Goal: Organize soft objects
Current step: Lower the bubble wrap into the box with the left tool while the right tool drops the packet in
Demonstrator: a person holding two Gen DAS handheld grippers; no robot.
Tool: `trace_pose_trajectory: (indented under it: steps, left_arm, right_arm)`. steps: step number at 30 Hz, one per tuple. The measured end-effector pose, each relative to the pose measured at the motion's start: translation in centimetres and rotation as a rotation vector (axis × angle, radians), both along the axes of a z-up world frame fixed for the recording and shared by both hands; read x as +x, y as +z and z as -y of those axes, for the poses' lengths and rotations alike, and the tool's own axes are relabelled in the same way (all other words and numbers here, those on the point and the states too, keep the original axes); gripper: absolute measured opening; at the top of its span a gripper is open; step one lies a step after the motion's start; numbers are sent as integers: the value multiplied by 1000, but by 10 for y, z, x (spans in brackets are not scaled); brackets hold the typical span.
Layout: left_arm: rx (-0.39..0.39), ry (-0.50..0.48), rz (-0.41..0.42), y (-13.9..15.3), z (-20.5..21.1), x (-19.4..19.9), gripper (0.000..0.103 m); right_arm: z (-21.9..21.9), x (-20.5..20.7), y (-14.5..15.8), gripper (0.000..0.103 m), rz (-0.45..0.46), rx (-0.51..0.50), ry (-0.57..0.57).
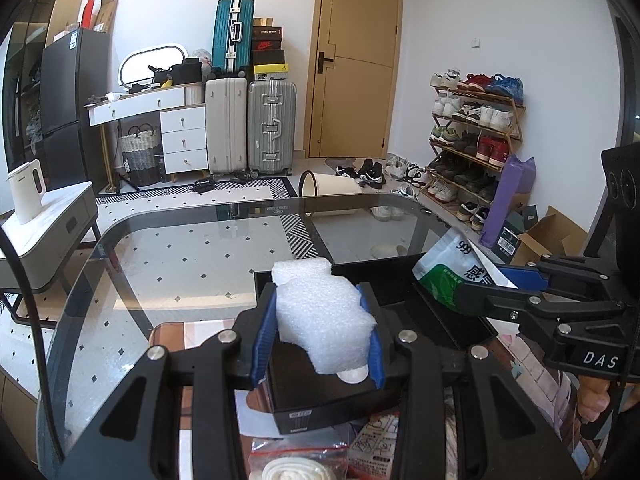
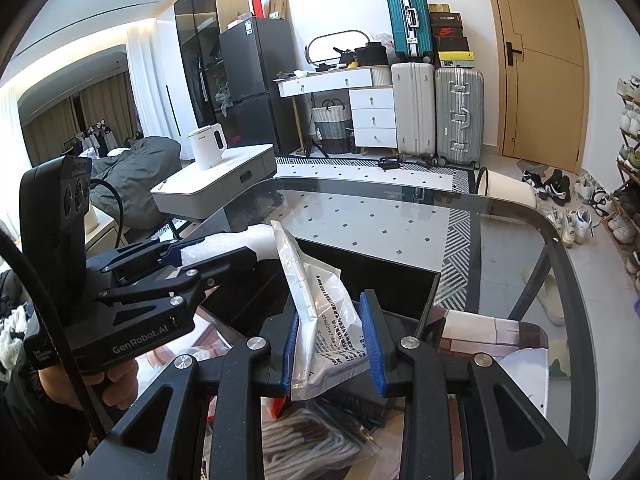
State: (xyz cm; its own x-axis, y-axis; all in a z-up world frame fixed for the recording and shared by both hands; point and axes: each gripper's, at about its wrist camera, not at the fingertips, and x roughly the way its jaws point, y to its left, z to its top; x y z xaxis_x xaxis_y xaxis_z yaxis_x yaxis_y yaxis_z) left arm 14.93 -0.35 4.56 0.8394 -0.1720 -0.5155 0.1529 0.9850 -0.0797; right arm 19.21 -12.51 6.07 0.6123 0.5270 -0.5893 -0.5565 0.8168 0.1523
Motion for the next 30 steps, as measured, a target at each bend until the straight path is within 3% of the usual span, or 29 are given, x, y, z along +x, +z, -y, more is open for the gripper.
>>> trace_pose_trajectory:
  steps: [30]
  left_arm:
    - [20, -29, -64, -19, 10, 36, 38]
  right_arm:
    - [-20, 38, -35, 28, -42, -61, -17]
